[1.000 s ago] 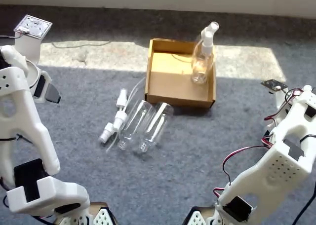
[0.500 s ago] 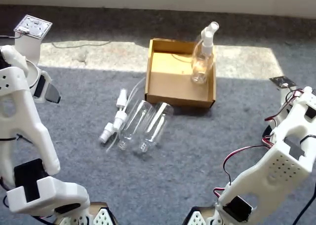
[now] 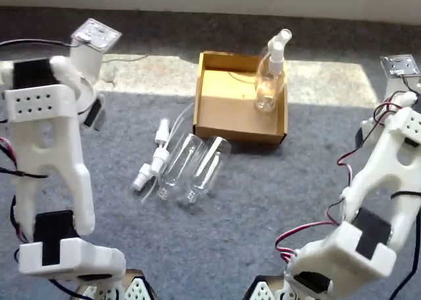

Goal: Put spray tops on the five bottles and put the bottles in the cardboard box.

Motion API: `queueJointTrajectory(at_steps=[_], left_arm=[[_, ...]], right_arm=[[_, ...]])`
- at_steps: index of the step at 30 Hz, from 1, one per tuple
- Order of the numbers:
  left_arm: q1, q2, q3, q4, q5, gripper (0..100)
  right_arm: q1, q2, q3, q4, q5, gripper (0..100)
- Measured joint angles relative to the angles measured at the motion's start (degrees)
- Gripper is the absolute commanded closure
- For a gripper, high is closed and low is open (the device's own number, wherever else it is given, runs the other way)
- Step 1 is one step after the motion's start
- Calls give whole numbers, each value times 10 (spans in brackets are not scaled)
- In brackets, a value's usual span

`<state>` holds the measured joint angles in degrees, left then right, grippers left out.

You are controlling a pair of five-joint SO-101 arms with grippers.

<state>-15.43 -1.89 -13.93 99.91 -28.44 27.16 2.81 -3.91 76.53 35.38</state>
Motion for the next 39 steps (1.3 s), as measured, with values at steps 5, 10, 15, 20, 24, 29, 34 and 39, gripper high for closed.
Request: queueJointTrajectory(at_steps=[5, 10, 15, 20, 24, 29, 34, 39], left_arm=[[87, 0, 44, -10, 84, 813], [124, -33, 141, -72, 117, 824], [174, -102, 302, -185, 119, 825], [182, -113, 426, -302, 119, 825], [189, -92, 462, -348, 119, 825], [192, -56, 462, -376, 119, 828], [193, -18, 462, -391, 119, 829], [193, -7, 462, -396, 119, 829]], right_arm=[[-69, -155, 159, -48, -10, 995], [-121, -312, 372, -112, -10, 995], [-159, -435, 542, -128, -10, 995], [-170, -541, 623, -130, -10, 995], [-175, -599, 644, -130, -10, 995], [-175, -621, 644, -126, -10, 995], [-175, -623, 644, -121, -10, 995], [-175, -623, 644, -121, -10, 995]])
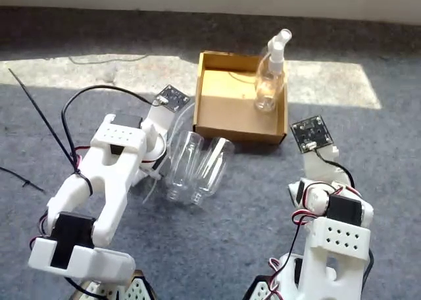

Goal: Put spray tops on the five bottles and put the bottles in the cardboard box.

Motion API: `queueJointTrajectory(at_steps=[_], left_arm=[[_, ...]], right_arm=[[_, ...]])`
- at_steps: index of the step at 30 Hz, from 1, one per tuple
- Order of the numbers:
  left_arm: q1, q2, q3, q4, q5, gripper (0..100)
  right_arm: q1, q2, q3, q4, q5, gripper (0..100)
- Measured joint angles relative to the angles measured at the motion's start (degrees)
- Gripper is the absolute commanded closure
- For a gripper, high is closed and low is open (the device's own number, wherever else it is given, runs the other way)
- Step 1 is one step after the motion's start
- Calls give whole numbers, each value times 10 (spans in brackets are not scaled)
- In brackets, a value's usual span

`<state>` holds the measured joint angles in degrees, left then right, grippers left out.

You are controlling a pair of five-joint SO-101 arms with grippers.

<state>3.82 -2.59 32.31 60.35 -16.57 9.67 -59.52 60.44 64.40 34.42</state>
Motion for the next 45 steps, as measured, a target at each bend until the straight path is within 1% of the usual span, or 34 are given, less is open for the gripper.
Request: queueJointTrajectory(at_steps=[6, 8, 15, 21, 24, 28, 33, 38, 42, 45], left_arm=[[0, 1, 0, -14, 0, 829], [-14, 1, 0, -12, 0, 829], [-87, -14, -35, 40, 1, 829], [-100, -40, -67, 44, 0, 829], [-100, -40, -79, 46, 1, 829], [-91, -40, -81, 46, 43, 829], [-51, -41, -54, 43, 27, 829], [-25, -41, -4, 0, 27, 829], [-24, -41, 31, -48, 25, 829], [-23, -41, 54, -79, 6, 829]], right_arm=[[0, 0, 0, 0, 0, 995], [0, 0, 0, 0, 0, 995], [0, 0, 0, 0, 0, 995], [0, 0, 0, 0, 0, 995], [0, 0, 0, 0, 0, 995], [0, 0, 0, 0, 0, 995], [0, 0, 0, 0, 0, 995], [0, 0, 0, 0, 0, 995], [0, 0, 0, 0, 0, 995], [0, 0, 0, 0, 0, 995]])
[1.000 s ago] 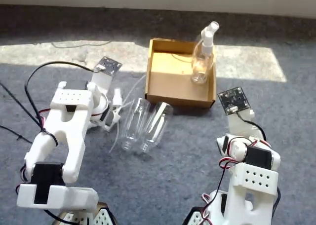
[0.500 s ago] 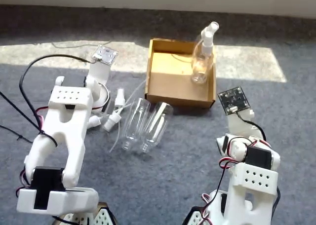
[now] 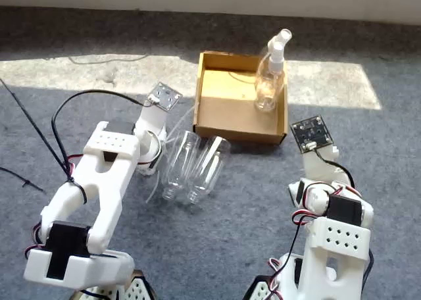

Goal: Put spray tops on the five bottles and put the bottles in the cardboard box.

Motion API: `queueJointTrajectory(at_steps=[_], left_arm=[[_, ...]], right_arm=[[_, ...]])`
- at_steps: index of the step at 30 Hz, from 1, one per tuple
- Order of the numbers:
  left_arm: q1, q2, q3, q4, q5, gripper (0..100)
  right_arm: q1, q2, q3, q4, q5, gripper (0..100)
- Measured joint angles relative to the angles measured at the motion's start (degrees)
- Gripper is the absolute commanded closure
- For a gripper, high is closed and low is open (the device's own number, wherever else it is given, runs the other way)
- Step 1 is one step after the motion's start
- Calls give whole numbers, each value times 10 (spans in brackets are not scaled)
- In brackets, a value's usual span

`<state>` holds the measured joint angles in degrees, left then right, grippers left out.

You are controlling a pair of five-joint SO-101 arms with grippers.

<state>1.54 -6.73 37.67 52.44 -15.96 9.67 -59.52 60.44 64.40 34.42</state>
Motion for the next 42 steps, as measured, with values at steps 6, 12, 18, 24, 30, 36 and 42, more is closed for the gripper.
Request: queueJointTrajectory(at_steps=[6, 12, 18, 24, 30, 36, 42], left_arm=[[1, 0, 9, -17, -5, 829], [1, 0, 18, -21, -5, 886], [1, 38, 18, -39, -6, 932], [1, 6, 6, 0, -14, 979], [-22, -127, -76, 190, -36, 979], [-105, -196, -81, 308, -8, 979], [-170, -199, 15, 271, 104, 979]], right_arm=[[0, 0, 0, 0, 0, 995], [0, 0, 0, 0, 0, 995], [0, 0, 0, 0, 0, 995], [0, 0, 0, 0, 0, 995], [0, 0, 0, 0, 0, 995], [0, 0, 0, 0, 0, 995], [0, 0, 0, 9, 0, 995]])
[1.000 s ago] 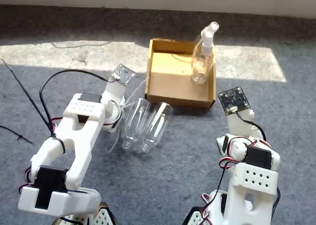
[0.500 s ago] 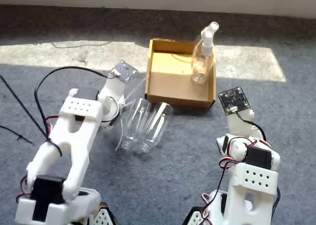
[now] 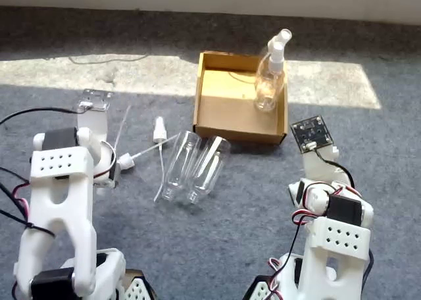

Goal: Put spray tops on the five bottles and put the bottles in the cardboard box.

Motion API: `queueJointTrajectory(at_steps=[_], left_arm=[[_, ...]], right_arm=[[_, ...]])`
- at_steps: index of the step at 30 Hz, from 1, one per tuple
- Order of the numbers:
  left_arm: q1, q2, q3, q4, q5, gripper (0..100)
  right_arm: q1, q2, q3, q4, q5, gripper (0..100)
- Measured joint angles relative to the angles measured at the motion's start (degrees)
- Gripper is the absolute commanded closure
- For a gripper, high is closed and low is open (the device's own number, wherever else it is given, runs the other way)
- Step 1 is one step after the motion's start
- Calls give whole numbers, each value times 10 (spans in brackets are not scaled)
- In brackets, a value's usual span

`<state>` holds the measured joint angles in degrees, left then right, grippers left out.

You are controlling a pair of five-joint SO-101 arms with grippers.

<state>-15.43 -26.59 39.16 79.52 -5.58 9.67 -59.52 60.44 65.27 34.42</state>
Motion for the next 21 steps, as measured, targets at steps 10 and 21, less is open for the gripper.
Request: queueJointTrajectory(at_steps=[10, 21], left_arm=[[-17, 0, 84, -112, 211, 979], [159, 0, 96, -145, 115, 982]], right_arm=[[1, 0, 0, 25, 0, 995], [0, 0, 0, 25, 0, 995]])
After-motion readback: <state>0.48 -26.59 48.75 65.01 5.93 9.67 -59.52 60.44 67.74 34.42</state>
